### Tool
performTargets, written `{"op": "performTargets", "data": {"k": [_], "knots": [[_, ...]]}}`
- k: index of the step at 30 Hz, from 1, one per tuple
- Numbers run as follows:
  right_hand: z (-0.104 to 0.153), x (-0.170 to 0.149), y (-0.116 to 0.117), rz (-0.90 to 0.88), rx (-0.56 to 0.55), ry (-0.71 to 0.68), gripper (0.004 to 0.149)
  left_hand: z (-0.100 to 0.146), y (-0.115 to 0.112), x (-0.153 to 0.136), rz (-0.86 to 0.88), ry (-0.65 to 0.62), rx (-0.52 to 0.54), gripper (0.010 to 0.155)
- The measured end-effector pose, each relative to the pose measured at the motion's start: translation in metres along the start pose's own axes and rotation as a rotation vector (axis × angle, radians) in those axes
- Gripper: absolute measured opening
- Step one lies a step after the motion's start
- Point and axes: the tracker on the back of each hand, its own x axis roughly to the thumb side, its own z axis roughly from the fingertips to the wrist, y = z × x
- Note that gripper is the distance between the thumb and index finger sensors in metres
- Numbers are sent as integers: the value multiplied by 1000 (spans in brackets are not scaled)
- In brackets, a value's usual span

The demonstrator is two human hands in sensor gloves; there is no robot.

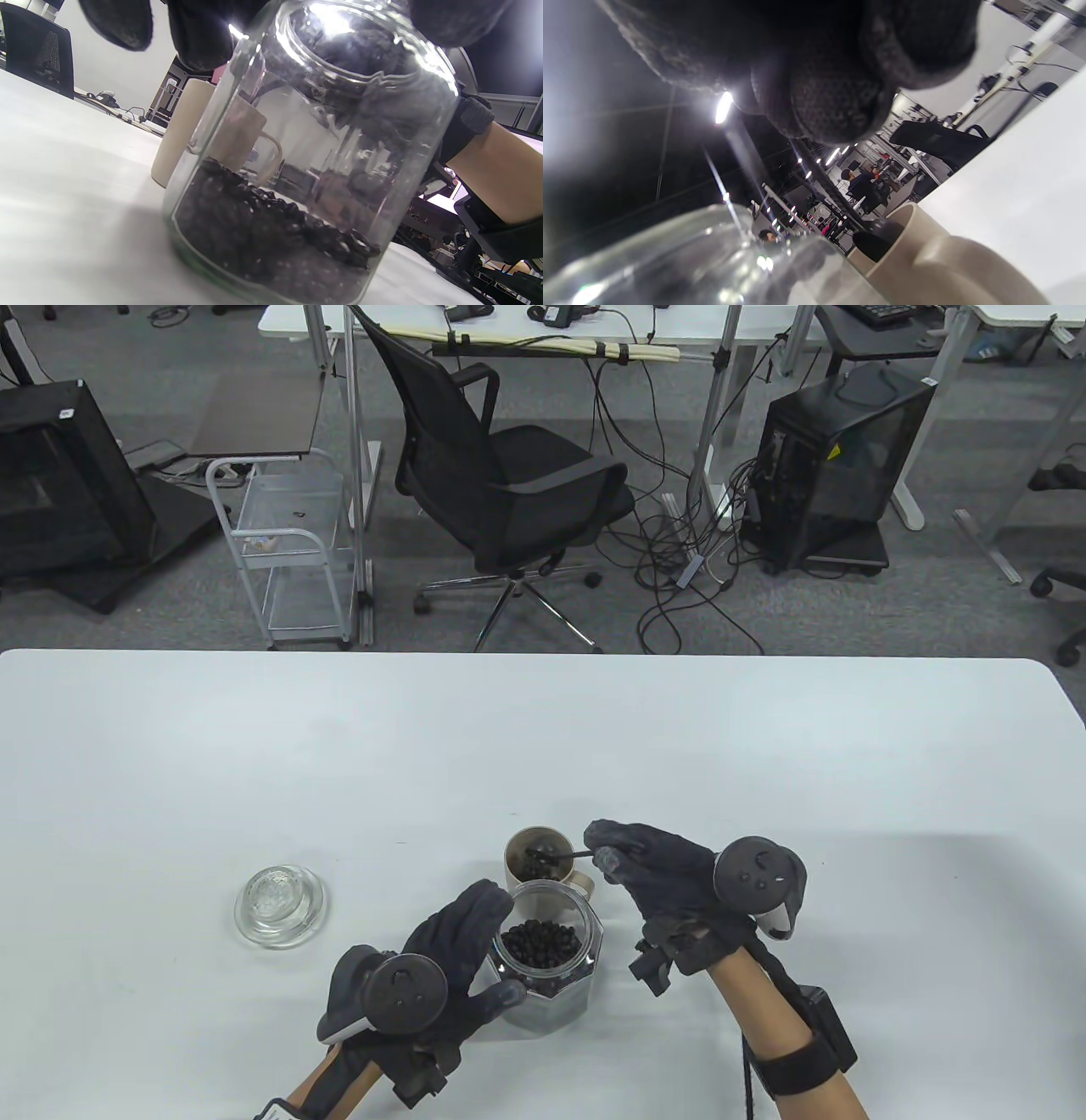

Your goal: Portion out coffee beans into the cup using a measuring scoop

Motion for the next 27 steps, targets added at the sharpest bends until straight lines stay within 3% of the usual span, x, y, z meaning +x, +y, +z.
{"op": "performTargets", "data": {"k": [2, 7, 12, 19, 27], "knots": [[0, 3, 1, 25, -7, -4, 46, 0, 0, 0, 0, 0, 0, 91], [3, 0, -1, -108, -44, 32, 46, 0, 0, 0, -1, 0, 0, 91], [7, 0, -17, -219, -191, 60, 46, 0, 0, 0, 0, 1, 0, 91], [15, -1, -39, -605, -344, 166, 45, 0, 0, 0, 1, 1, 0, 91], [16, 3, -39, -519, -282, 155, 43, 0, 0, 0, 0, 1, 1, 91]]}}
